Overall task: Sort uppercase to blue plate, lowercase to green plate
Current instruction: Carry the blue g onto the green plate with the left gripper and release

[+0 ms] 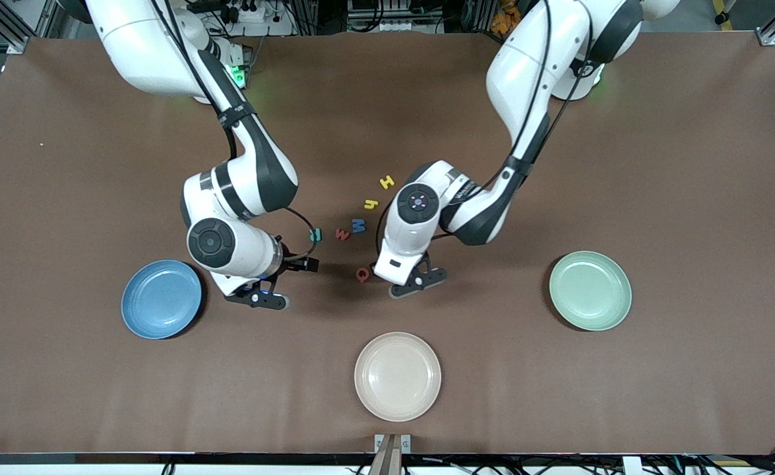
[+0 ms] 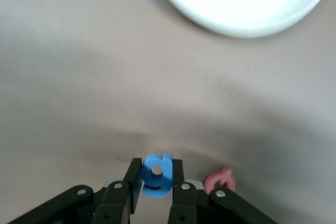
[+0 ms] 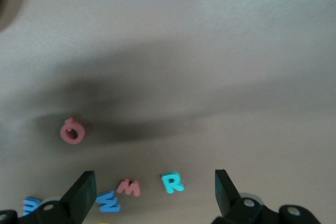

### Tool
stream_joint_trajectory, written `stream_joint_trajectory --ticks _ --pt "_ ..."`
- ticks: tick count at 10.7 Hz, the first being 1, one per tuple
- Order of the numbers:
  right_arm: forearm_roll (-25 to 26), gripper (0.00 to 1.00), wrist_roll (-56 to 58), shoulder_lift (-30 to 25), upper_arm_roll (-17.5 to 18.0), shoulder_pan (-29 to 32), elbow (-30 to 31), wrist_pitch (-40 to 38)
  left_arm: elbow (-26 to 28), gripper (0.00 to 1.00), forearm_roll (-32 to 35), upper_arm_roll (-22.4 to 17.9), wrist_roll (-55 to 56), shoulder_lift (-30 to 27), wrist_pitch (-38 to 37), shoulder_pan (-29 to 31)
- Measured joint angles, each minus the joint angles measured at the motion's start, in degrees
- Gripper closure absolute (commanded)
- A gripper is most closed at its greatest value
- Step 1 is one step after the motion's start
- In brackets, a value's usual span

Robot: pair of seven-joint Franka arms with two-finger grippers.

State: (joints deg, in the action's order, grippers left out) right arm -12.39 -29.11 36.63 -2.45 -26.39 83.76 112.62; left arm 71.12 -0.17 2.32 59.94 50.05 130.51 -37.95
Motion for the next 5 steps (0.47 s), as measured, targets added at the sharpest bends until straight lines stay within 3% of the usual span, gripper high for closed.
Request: stream_joint_trajectory --ticks 2,5 --pt "-0.28 0.00 -2.06 1.52 0.12 -2.68 0.02 3.62 -0.12 1.00 0.00 -0.43 -7.30 -2.08 0.59 3.27" --pt "4.20 0.00 -13.36 5.71 0.00 -9.72 -0.01 12.87 -0.09 1.00 0.00 -1.30 -19.03 -1.20 12.89 6.35"
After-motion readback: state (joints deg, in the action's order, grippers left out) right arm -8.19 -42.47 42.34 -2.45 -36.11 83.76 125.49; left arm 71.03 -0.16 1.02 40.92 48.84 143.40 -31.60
